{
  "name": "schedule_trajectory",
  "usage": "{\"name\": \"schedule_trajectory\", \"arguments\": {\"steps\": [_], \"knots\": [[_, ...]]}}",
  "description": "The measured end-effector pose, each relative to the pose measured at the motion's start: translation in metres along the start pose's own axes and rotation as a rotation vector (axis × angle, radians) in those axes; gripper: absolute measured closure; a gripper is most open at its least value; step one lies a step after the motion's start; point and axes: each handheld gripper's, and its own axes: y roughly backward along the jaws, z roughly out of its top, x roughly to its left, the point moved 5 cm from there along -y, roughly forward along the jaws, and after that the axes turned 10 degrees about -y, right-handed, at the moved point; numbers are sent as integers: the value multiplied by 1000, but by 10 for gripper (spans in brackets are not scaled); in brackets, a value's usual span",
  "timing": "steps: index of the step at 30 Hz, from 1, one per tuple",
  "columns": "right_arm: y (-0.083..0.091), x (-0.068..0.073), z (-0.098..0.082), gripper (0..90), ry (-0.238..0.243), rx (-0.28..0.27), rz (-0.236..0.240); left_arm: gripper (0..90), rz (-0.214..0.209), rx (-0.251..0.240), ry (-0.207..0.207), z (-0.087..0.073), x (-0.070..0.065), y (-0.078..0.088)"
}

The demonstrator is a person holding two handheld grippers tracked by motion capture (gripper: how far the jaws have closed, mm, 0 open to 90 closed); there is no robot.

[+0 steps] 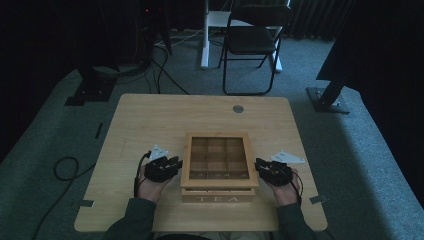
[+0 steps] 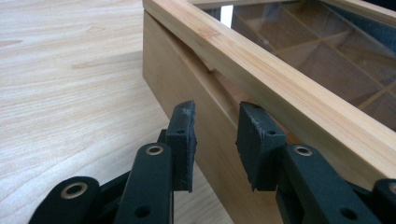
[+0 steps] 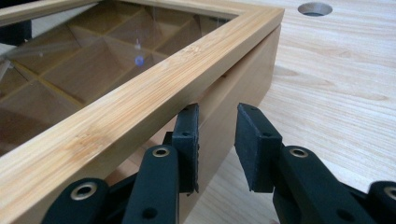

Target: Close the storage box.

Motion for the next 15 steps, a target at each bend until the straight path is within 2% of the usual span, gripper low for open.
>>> {"name": "schedule_trajectory", "arguments": {"steps": [15], "knots": [[-2,-3,-13,703,-9,44,-25,678,2,23,22,-13,-2,-3]]}}
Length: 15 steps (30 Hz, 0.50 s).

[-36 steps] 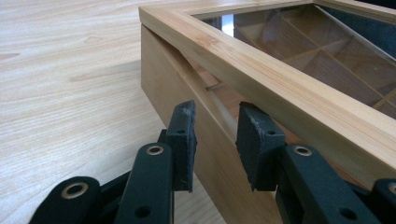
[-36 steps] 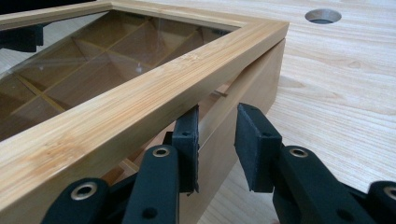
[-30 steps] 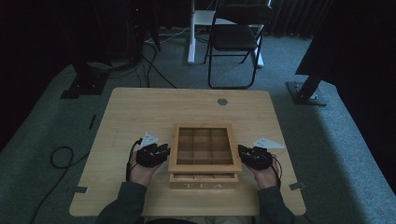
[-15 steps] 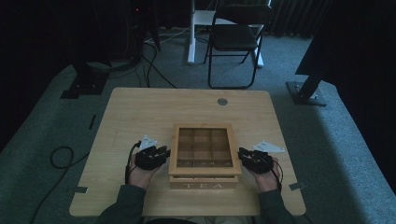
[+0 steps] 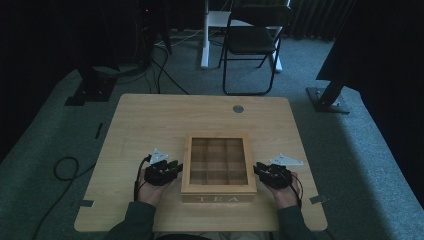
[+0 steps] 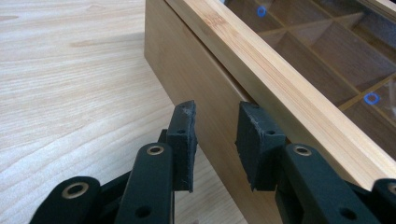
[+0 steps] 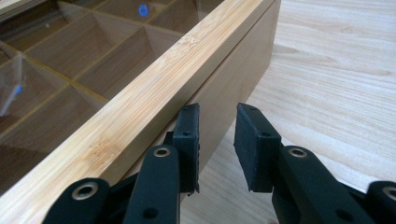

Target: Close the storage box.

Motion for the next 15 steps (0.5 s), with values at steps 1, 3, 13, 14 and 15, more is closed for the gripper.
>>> {"name": "schedule_trajectory", "arguments": {"steps": [1,3,13,14,15], "knots": [[0,0,-1,704,0,2,-1,679,1,1,0,-1,0,0],[1,-1,-1,705,-10,-4,5,682,-1,1,6,-2,0,0],[11,-2,5,597,-35,-59,49,631,-8,-34,14,-1,2,8],[12,-3,5,589,-38,-61,46,626,-5,-37,14,-1,3,10],[12,-4,5,581,-37,-65,38,624,0,-43,21,-1,5,12]]}}
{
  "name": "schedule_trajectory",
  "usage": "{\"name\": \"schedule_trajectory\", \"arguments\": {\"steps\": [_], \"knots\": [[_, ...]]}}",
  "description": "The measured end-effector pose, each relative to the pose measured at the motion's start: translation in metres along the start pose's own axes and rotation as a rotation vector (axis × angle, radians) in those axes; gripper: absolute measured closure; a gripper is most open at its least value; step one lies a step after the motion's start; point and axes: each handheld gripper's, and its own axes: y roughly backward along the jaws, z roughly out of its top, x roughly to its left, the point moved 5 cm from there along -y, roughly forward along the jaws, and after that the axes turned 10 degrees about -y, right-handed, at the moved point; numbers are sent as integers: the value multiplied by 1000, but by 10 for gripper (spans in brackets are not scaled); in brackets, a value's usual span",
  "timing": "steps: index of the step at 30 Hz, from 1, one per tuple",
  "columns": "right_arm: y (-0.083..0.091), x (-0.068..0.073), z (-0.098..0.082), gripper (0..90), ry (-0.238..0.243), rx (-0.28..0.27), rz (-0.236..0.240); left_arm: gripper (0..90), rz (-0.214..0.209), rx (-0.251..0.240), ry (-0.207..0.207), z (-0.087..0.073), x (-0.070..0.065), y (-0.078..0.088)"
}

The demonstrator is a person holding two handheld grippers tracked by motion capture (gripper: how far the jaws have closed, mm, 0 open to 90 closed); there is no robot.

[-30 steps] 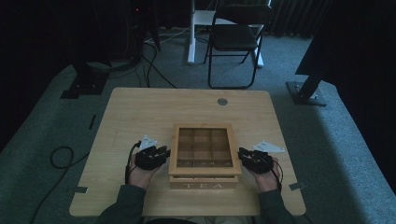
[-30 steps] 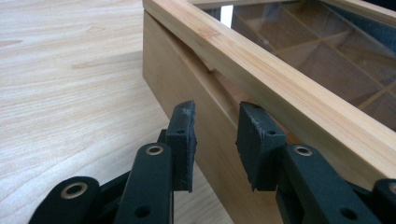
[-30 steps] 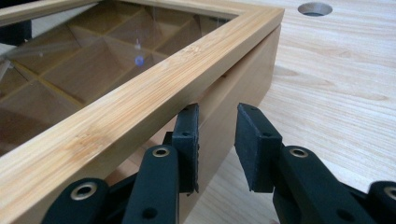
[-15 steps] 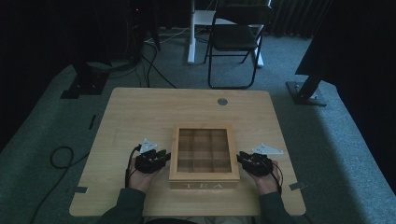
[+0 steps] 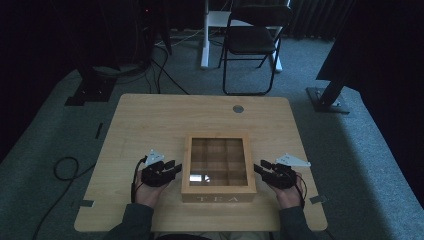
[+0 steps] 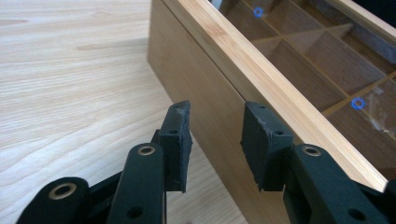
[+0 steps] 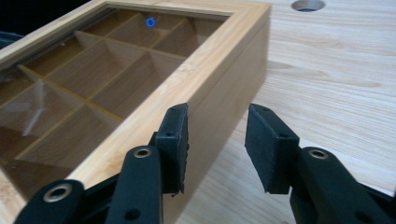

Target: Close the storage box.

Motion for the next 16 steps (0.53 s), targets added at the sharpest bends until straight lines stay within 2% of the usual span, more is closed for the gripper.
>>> {"name": "schedule_trajectory", "arguments": {"steps": [6,9,13,16], "knots": [[-1,-12,-5,546,-26,27,-49,612,38,-4,33,-8,14,11],[-7,-26,-14,536,-56,76,-110,606,57,4,64,-19,25,19],[-13,-38,-21,525,-57,110,-176,603,68,9,89,-24,30,23],[-15,-41,-24,515,-62,120,-186,599,69,9,91,-24,30,22]]}}
